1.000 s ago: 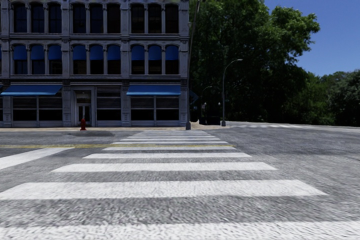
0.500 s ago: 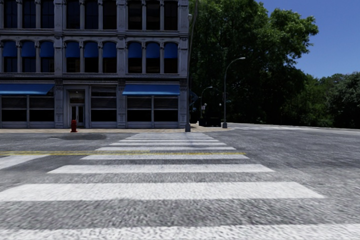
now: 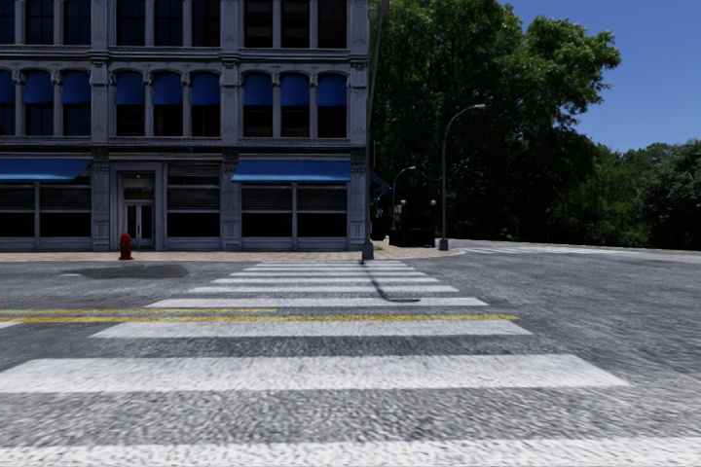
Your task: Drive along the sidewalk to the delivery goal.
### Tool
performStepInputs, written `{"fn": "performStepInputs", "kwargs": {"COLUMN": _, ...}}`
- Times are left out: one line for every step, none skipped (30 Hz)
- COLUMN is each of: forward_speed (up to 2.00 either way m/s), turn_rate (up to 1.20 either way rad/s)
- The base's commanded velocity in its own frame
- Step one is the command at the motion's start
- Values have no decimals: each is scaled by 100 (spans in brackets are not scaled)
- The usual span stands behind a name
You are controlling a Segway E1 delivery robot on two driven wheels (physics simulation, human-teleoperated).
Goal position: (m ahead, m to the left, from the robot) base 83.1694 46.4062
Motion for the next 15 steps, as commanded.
{"fn": "performStepInputs", "kwargs": {"forward_speed": 200, "turn_rate": 0}}
{"fn": "performStepInputs", "kwargs": {"forward_speed": 200, "turn_rate": 0}}
{"fn": "performStepInputs", "kwargs": {"forward_speed": 200, "turn_rate": 0}}
{"fn": "performStepInputs", "kwargs": {"forward_speed": 200, "turn_rate": 0}}
{"fn": "performStepInputs", "kwargs": {"forward_speed": 200, "turn_rate": 0}}
{"fn": "performStepInputs", "kwargs": {"forward_speed": 200, "turn_rate": 0}}
{"fn": "performStepInputs", "kwargs": {"forward_speed": 200, "turn_rate": 0}}
{"fn": "performStepInputs", "kwargs": {"forward_speed": 200, "turn_rate": 0}}
{"fn": "performStepInputs", "kwargs": {"forward_speed": 197, "turn_rate": 0}}
{"fn": "performStepInputs", "kwargs": {"forward_speed": 195, "turn_rate": 0}}
{"fn": "performStepInputs", "kwargs": {"forward_speed": 193, "turn_rate": 0}}
{"fn": "performStepInputs", "kwargs": {"forward_speed": 189, "turn_rate": 0}}
{"fn": "performStepInputs", "kwargs": {"forward_speed": 187, "turn_rate": 0}}
{"fn": "performStepInputs", "kwargs": {"forward_speed": 187, "turn_rate": 0}}
{"fn": "performStepInputs", "kwargs": {"forward_speed": 187, "turn_rate": 0}}
